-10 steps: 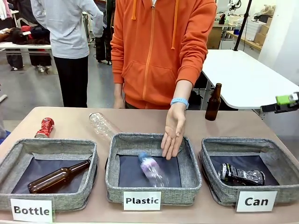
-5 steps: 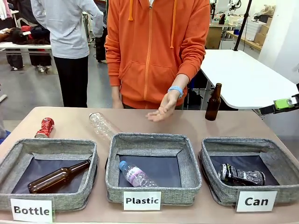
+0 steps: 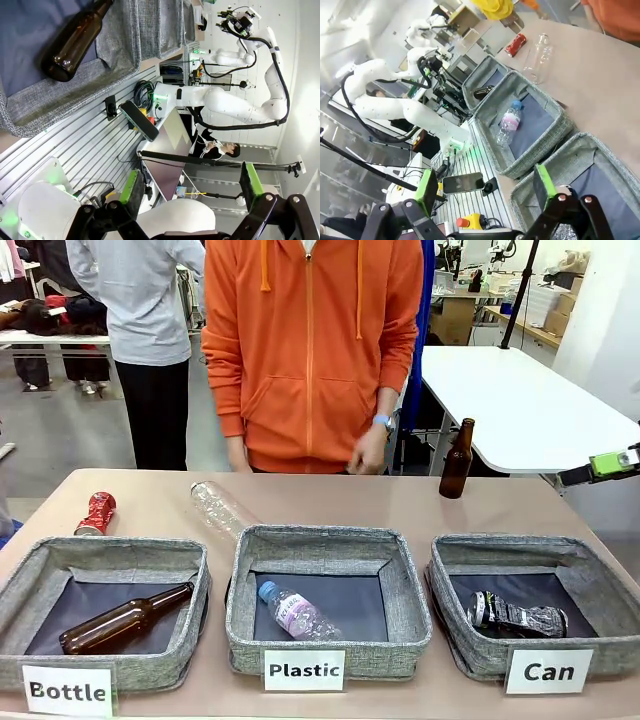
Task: Sort the can waste into the basket.
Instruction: Pick up the can waste from the table and place it in the right Fabric basket.
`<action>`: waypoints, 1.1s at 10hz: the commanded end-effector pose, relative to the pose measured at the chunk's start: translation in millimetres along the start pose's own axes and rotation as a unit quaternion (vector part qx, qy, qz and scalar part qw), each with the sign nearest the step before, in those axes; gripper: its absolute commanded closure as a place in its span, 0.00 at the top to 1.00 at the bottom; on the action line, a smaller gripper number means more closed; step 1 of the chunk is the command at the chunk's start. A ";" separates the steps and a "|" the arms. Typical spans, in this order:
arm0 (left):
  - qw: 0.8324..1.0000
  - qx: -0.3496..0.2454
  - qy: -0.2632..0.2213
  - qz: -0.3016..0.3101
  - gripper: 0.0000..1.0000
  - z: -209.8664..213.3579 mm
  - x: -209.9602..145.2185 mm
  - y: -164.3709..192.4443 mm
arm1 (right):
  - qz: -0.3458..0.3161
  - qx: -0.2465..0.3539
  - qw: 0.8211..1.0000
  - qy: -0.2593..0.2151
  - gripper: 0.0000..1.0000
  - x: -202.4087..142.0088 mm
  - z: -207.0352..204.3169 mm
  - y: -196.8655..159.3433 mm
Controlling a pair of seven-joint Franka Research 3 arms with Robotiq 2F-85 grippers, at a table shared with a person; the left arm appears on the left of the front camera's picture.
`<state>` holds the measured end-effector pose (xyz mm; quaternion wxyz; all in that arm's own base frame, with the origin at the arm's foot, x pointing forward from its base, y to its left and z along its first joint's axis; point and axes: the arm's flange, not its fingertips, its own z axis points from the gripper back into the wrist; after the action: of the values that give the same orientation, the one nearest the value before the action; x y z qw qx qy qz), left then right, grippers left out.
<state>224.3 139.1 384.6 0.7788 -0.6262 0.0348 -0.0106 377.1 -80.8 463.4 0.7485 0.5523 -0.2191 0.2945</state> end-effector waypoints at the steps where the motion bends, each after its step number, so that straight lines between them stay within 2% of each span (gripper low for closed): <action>1: 1.000 -0.001 0.000 -0.003 1.00 0.0 -2.9 -1.2 | 0.008 -0.003 1.000 0.000 1.00 -4.2 -1.4 -0.2; 5: 1.000 0.000 0.000 0.000 1.00 0.0 0.0 0.0 | 0.008 -0.003 1.000 0.000 1.00 -4.2 -1.4 -0.2; 6: 0.999 0.049 -0.007 -0.002 1.00 -5.6 11.4 -24.3 | 0.008 -0.003 1.000 0.000 1.00 -4.2 -1.4 -0.2; 8: 0.988 0.152 0.010 0.038 1.00 -28.6 74.7 -68.6 | 0.008 -0.003 1.000 0.000 1.00 -4.2 -1.4 -0.2; 9: 0.975 0.212 0.011 0.066 1.00 -49.6 112.7 -84.0 | 0.008 -0.003 1.000 0.000 1.00 -4.2 -1.4 -0.2; 10: 0.948 0.303 -0.031 0.095 1.00 -80.9 152.9 -90.9 | 0.008 -0.003 1.000 0.000 1.00 -4.2 -1.4 -0.2; 11: 0.919 0.363 -0.093 0.123 1.00 -93.3 179.1 -90.2 | 0.008 -0.003 1.000 0.000 1.00 -4.2 -1.4 -0.2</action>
<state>372.5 20.6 463.0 0.9245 -0.3748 0.0212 0.0664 376.8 -80.4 462.0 0.7486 0.5526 -0.2183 0.2943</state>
